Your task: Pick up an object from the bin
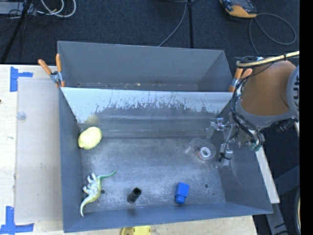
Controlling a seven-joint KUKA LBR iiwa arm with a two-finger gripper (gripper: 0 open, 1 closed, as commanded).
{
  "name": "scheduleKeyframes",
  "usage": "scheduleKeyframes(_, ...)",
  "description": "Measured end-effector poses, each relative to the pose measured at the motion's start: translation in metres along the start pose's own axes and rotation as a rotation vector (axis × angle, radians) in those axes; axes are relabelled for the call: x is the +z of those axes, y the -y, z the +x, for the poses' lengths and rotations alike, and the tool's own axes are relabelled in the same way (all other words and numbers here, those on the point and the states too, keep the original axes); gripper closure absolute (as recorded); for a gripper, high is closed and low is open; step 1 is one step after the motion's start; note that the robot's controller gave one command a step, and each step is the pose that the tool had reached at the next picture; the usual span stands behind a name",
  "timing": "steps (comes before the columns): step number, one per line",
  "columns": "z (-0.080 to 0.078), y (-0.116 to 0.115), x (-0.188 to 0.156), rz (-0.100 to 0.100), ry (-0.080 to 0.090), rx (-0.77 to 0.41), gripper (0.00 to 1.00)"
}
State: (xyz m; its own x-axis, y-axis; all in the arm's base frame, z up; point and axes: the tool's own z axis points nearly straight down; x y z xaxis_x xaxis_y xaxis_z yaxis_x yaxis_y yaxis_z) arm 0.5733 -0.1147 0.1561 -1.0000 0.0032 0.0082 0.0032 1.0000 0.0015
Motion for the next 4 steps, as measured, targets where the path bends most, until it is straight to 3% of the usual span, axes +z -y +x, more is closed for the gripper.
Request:
scheduleKeyframes(1, 0.0, 0.0, -0.003, 0.0, 0.003, -0.001, 0.0)
scheduleKeyframes(2, -0.001, -0.004, -0.011, 0.0, 0.004, -0.167, 0.0)
scheduleKeyframes(3, 0.036, -0.002, 0.005, 0.001, 0.008, -0.371, 0.0)
scheduleKeyframes(4, 0.061, -0.024, 0.025, 0.0, 0.0, -0.306, 0.0)
